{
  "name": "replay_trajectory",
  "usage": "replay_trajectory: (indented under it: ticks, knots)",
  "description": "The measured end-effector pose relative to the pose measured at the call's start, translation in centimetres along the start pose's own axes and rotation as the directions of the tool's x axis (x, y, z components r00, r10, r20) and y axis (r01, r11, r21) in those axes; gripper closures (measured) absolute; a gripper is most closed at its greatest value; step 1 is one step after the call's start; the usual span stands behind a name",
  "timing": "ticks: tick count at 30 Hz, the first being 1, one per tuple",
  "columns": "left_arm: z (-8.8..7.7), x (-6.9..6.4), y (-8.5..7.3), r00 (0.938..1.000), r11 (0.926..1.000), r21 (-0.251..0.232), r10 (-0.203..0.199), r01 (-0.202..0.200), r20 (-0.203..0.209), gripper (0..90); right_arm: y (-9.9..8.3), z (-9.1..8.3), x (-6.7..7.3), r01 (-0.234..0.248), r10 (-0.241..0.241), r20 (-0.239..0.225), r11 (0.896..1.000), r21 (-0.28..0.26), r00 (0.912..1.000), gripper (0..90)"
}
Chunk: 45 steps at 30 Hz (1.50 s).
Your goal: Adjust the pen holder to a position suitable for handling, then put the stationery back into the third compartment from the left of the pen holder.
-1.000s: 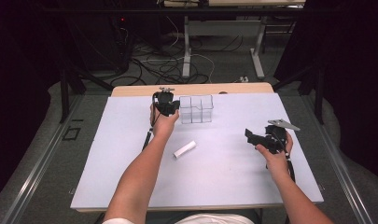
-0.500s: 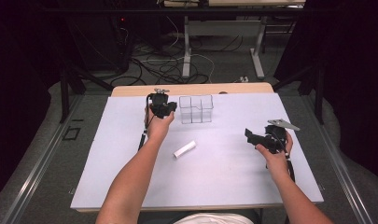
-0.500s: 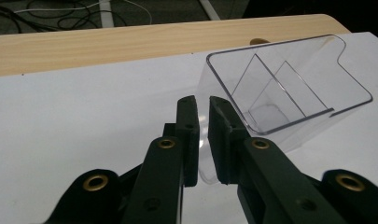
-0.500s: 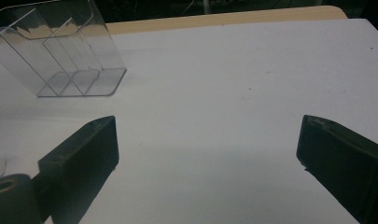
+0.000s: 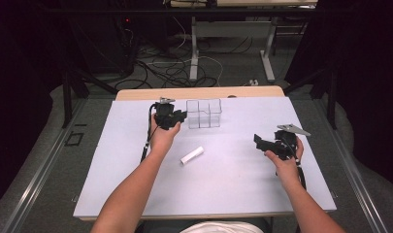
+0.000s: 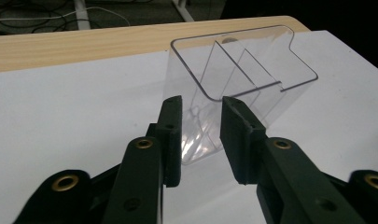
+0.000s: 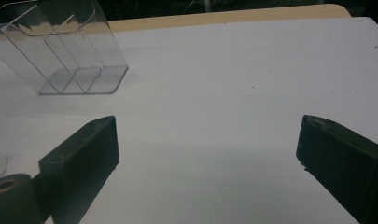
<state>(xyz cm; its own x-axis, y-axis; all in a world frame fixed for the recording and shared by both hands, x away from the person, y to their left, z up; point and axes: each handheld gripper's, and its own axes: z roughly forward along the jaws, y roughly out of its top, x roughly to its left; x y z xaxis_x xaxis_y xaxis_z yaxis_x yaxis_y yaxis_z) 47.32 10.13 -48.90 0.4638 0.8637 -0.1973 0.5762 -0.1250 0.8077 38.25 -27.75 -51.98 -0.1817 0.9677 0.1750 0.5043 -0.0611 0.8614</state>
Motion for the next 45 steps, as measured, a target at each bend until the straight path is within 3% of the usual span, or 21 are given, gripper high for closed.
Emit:
replay_trajectory:
  ticks: [7,10,18,22,26,32,36,40,45]
  knots:
    - [-0.7,-0.4,-1.0,0.9993,0.9996,0.003,0.026,-0.027,0.026,60.8,-0.1,0.0,0.1,-0.006,0.006,0.0,1.0,0.01,1.0,5.2]
    - [-1.1,-0.6,-1.7,0.9987,0.9998,-0.013,0.017,-0.016,0.049,56.9,-0.1,0.0,0.1,0.003,-0.003,-0.001,1.0,0.008,1.0,5.2]
    - [-1.8,-0.9,-2.6,0.9987,0.9985,-0.045,0.033,-0.031,0.039,40.1,0.0,-0.1,0.0,0.004,-0.004,0.001,1.0,0.001,1.0,5.3]
    - [-2.2,-0.9,-2.6,0.9981,0.9988,-0.035,0.036,-0.034,0.051,33.7,0.0,-0.1,-0.1,0.001,-0.001,0.001,1.0,0.001,1.0,5.4]
    - [-2.6,-1.0,-2.8,0.9971,0.9978,-0.024,0.063,-0.062,0.043,30.4,0.0,-0.1,-0.1,-0.001,0.001,0.002,1.0,0.0,1.0,5.6]
    - [-3.1,-1.0,-3.1,0.9898,0.9904,0.009,0.137,-0.138,0.038,28.1,0.0,-0.1,0.0,0.001,-0.001,0.002,1.0,0.003,1.0,5.7]
    - [-3.3,-1.1,-3.4,0.9834,0.9854,0.018,0.168,-0.169,0.069,27.7,0.0,-0.1,0.0,0.006,-0.006,0.002,1.0,0.005,1.0,5.8]
    - [-3.4,-1.5,-3.9,0.9734,0.9733,0.073,0.211,-0.217,0.09,27.8,0.0,0.0,0.1,0.005,-0.004,-0.001,1.0,0.009,1.0,5.8]
    - [-3.4,-1.8,-4.4,0.9633,0.961,0.108,0.242,-0.255,0.116,27.9,0.0,0.0,0.1,0.009,-0.009,-0.006,1.0,0.011,0.9999,5.9]
